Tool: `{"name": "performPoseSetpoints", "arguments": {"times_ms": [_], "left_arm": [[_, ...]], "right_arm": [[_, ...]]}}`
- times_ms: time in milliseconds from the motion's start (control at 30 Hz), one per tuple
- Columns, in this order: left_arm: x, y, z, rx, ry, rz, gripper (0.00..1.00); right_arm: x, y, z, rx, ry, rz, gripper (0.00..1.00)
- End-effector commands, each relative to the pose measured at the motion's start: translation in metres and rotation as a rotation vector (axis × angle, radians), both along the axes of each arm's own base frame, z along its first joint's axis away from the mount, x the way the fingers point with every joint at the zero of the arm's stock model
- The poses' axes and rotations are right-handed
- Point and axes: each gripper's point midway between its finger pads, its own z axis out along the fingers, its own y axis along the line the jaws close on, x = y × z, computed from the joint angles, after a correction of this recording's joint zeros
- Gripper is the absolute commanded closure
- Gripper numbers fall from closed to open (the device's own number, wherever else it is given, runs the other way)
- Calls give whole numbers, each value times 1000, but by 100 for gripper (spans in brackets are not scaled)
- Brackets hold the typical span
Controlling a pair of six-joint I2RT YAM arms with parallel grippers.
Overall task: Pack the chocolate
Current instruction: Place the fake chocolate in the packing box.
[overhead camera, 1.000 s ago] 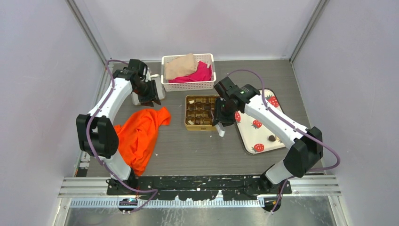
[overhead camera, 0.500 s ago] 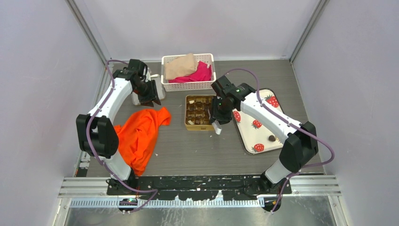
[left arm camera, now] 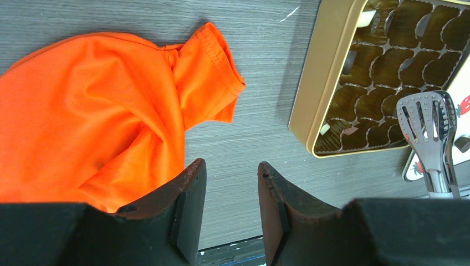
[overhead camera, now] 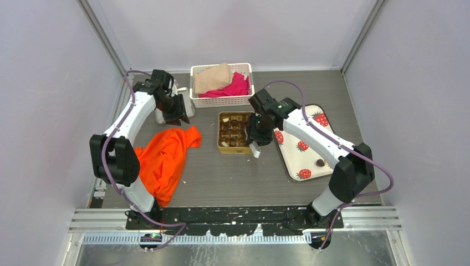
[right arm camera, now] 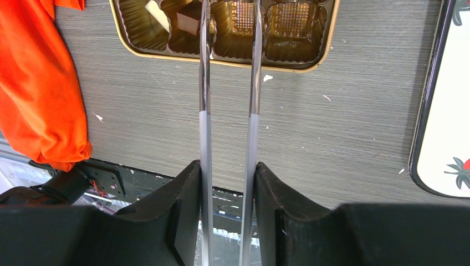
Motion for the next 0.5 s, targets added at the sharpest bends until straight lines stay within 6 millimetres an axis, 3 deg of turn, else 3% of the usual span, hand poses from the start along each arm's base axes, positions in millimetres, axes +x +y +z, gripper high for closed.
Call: {"name": "performPoseSetpoints", "arguments": {"times_ms": [0, 467], "left_arm": [[6, 4, 16, 3, -68, -4, 60], [8, 4, 15, 3, -67, -6, 60]], "right_arm": [[11, 10, 19, 47, -72, 6, 58], [10, 8, 17, 39, -67, 2, 55]]}}
